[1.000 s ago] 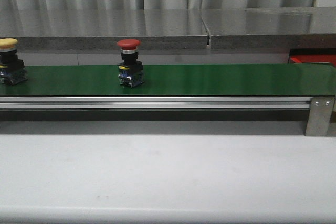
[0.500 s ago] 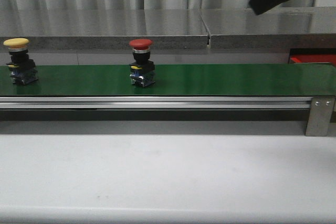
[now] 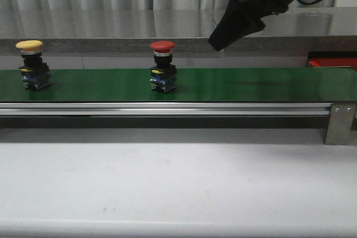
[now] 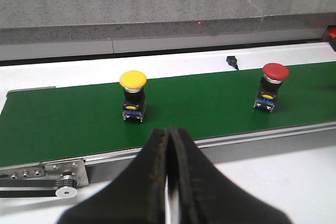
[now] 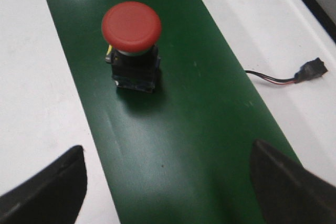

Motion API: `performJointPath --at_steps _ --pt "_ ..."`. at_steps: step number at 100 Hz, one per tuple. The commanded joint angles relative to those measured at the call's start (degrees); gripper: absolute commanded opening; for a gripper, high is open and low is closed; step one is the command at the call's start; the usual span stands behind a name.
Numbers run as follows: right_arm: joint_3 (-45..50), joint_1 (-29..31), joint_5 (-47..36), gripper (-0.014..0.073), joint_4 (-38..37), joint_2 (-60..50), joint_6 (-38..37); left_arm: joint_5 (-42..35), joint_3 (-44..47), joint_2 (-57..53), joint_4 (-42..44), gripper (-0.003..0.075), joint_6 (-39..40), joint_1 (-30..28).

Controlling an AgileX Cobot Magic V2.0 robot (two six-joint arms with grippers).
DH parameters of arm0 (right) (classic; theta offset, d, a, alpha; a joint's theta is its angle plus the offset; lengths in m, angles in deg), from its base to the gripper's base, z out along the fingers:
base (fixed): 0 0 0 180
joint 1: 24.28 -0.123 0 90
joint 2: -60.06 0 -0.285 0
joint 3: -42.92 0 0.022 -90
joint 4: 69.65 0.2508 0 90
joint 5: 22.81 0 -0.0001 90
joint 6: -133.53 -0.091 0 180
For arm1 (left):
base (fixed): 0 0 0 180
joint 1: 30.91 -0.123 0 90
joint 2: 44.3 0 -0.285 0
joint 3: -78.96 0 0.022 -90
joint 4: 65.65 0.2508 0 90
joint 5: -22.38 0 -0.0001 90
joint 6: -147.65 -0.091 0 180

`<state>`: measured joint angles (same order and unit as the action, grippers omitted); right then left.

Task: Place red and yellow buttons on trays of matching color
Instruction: 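Lower the right gripper onto the red button on the belt and grasp it, then carry the red button to the red tray and open the right gripper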

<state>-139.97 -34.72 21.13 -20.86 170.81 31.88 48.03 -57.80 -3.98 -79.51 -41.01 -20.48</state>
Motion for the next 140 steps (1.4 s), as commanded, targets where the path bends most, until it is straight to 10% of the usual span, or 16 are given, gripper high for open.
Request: performJointPath --at_steps 1,117,140 --pt "-3.67 -0.6 0.41 0.0622 2.18 -1.21 1.0 -4.25 -1.62 0.35 -0.86 -0.002 0.36 0.36" --pt "-7.23 -1.07 3.27 0.0622 12.93 6.53 8.88 -4.25 -1.62 0.35 -0.86 -0.002 0.36 0.36" --pt "-7.23 -1.07 3.08 0.0468 12.7 6.53 8.88 -4.25 -1.62 0.35 -0.86 -0.002 0.36 0.36"
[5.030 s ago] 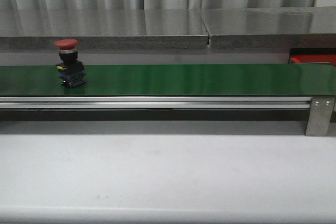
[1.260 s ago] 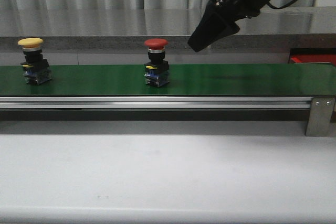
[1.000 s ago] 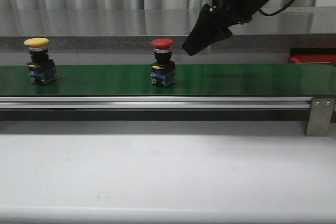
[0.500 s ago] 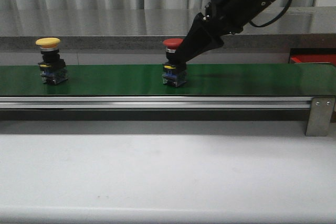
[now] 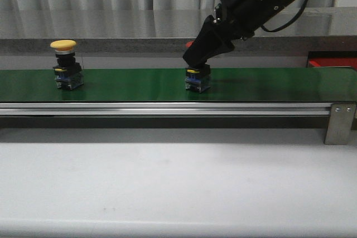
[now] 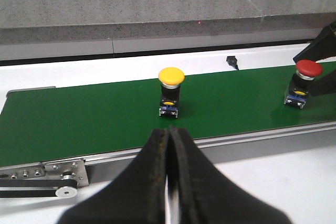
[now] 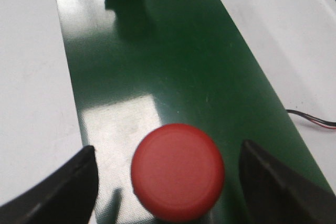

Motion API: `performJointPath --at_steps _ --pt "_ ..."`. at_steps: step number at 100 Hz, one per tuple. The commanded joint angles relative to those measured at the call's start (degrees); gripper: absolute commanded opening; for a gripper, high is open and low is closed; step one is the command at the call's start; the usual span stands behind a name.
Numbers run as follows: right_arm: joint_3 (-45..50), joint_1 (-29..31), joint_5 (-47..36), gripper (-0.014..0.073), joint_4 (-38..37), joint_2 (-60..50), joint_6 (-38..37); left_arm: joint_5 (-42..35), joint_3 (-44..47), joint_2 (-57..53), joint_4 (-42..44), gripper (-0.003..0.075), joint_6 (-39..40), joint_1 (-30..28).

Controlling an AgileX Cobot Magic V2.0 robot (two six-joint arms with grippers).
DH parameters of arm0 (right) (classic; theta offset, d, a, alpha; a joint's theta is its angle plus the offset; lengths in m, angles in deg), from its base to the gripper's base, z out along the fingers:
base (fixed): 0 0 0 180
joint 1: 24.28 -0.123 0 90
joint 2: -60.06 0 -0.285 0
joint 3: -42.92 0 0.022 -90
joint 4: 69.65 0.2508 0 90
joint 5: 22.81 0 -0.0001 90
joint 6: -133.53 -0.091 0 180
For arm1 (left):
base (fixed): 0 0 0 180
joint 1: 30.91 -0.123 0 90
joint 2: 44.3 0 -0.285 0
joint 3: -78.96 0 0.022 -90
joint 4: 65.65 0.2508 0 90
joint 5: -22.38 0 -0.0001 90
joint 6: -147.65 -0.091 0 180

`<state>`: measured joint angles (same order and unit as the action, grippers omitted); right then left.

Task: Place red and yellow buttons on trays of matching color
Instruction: 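Carry the red button to the red tray and open the right gripper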

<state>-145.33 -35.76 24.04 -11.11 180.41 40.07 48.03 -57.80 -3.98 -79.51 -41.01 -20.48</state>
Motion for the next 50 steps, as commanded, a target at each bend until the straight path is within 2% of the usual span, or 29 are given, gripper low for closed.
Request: performJointPath --at_steps 1,22,35,50 --pt "-1.87 -0.02 0.18 0.0462 2.76 -3.06 0.69 -4.25 -1.62 0.35 -0.86 -0.002 0.36 0.36" --pt "-1.87 -0.02 0.06 0.0302 -1.72 -3.06 0.56 -4.25 -1.62 0.35 -0.86 -0.002 0.36 0.36" --pt "-1.87 0.04 0.12 0.0204 -1.77 -3.25 0.2 -4.25 -1.62 0.35 -0.86 -0.002 0.36 0.36" --pt "-1.87 0.74 0.17 0.0178 -1.77 -4.96 -0.32 -4.25 -1.62 0.35 -0.86 -0.002 0.36 0.36"
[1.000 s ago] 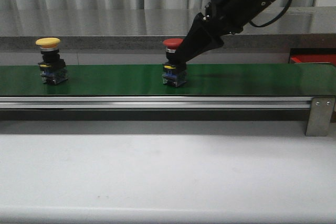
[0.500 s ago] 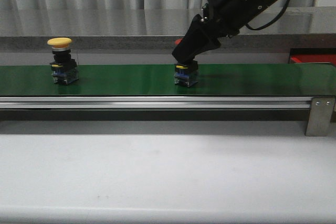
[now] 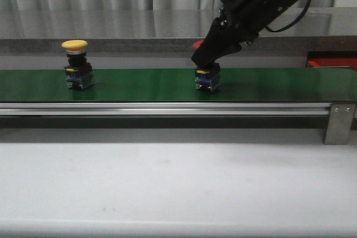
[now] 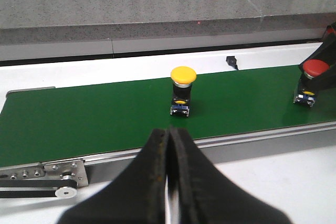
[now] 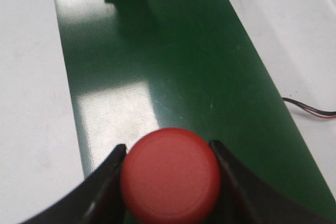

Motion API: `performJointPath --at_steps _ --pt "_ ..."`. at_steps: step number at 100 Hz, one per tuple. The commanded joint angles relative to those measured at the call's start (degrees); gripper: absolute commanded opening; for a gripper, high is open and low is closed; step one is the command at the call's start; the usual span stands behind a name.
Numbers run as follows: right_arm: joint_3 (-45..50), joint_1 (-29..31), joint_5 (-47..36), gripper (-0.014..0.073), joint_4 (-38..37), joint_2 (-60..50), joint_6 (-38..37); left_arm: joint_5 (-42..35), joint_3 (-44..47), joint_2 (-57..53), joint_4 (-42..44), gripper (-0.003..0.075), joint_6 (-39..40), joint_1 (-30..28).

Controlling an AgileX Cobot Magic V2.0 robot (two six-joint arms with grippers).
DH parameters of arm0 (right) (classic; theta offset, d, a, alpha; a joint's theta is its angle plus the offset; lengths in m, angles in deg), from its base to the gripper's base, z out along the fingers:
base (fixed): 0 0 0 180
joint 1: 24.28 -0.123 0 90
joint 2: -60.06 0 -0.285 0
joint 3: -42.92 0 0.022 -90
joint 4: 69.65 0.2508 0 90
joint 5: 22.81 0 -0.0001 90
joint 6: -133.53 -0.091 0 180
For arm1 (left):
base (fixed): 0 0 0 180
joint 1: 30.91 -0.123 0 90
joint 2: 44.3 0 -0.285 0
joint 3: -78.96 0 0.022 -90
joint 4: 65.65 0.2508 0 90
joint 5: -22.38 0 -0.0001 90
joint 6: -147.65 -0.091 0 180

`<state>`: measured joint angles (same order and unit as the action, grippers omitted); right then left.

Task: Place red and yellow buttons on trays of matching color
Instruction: 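Carry the red button to the red tray and open the right gripper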

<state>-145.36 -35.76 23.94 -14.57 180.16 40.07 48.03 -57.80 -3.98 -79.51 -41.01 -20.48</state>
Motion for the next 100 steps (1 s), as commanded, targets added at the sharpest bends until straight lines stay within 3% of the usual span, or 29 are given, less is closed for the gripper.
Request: performJointPath --at_steps 1,26,45,66,84,100 --pt "-1.84 0.93 0.27 0.0178 1.69 -5.1 -0.45 -4.25 -1.62 0.35 -0.86 -0.002 0.36 0.36" --pt "-1.84 9.38 0.29 0.0178 1.71 -13.37 -1.92 -4.25 -1.62 0.35 -0.86 -0.002 0.36 0.36" --pt "-1.84 22.56 -0.58 0.0178 3.22 -17.73 -2.17 -4.25 -1.62 0.35 -0.86 -0.002 0.36 0.36" --pt "-1.84 36.2 -3.48 0.0178 11.16 -17.58 -2.3 -4.25 -1.62 0.35 -0.86 -0.002 0.36 0.36" --pt "-1.84 42.43 -12.07 0.0178 13.23 -16.15 -2.3 -4.25 -1.62 0.35 -0.86 -0.002 0.36 0.36" --pt "-1.84 45.77 -12.33 0.0178 17.09 -11.58 -2.3 -4.25 -1.62 0.35 -0.86 -0.002 0.36 0.36"
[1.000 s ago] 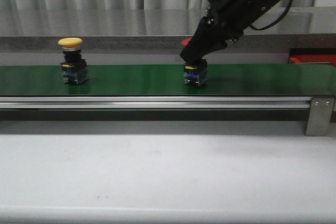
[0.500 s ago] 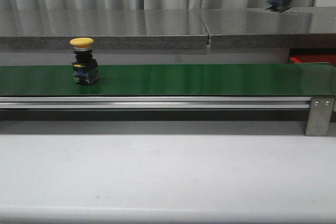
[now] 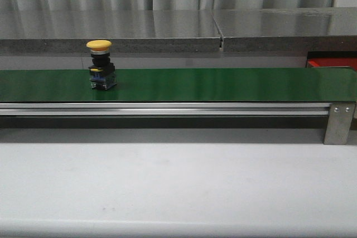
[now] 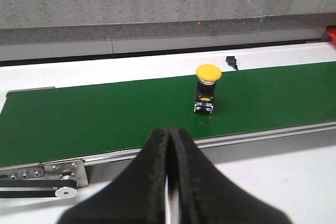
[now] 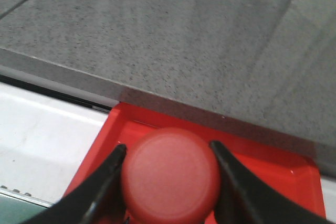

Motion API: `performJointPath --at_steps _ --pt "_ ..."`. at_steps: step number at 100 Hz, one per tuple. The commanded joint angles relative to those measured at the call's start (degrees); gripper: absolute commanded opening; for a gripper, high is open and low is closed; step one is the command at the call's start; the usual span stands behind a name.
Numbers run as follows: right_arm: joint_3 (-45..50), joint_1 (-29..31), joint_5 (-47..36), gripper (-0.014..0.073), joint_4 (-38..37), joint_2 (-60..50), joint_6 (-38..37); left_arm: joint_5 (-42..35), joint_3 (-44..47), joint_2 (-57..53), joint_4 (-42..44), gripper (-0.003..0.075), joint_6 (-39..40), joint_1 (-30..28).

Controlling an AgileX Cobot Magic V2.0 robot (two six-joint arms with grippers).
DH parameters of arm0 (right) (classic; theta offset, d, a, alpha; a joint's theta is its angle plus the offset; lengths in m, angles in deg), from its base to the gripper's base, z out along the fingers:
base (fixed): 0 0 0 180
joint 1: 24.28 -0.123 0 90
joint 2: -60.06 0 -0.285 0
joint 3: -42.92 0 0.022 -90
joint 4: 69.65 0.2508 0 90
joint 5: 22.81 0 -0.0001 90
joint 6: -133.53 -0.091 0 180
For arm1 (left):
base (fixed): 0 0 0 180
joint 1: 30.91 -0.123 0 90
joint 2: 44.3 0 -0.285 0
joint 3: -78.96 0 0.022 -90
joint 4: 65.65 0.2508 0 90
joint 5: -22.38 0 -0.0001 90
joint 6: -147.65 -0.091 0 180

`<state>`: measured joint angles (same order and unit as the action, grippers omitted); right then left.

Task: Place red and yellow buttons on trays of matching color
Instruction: 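Carry the red button to the red tray and open the right gripper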

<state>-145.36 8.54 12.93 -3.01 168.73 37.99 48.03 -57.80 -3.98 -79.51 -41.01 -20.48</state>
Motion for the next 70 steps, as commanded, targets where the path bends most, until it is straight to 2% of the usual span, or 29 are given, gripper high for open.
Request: performJointPath --at_steps 1,12,47,70 --pt "-1.84 1.65 -1.33 0.0178 5.8 0.09 -0.22 -4.25 -1.62 0.35 -0.86 -0.002 0.36 0.36" --pt "-1.84 2.37 -1.8 0.0178 9.01 4.24 -0.17 -4.25 -1.62 0.35 -0.86 -0.002 0.36 0.36" --pt "-1.84 2.19 -2.38 0.0178 11.74 14.94 1.13 -4.25 -1.62 0.35 -0.86 -0.002 0.36 0.36" --pt "-1.84 1.93 -1.69 0.0178 17.73 17.99 6.57 -4.25 -1.62 0.35 -0.86 -0.002 0.36 0.36"
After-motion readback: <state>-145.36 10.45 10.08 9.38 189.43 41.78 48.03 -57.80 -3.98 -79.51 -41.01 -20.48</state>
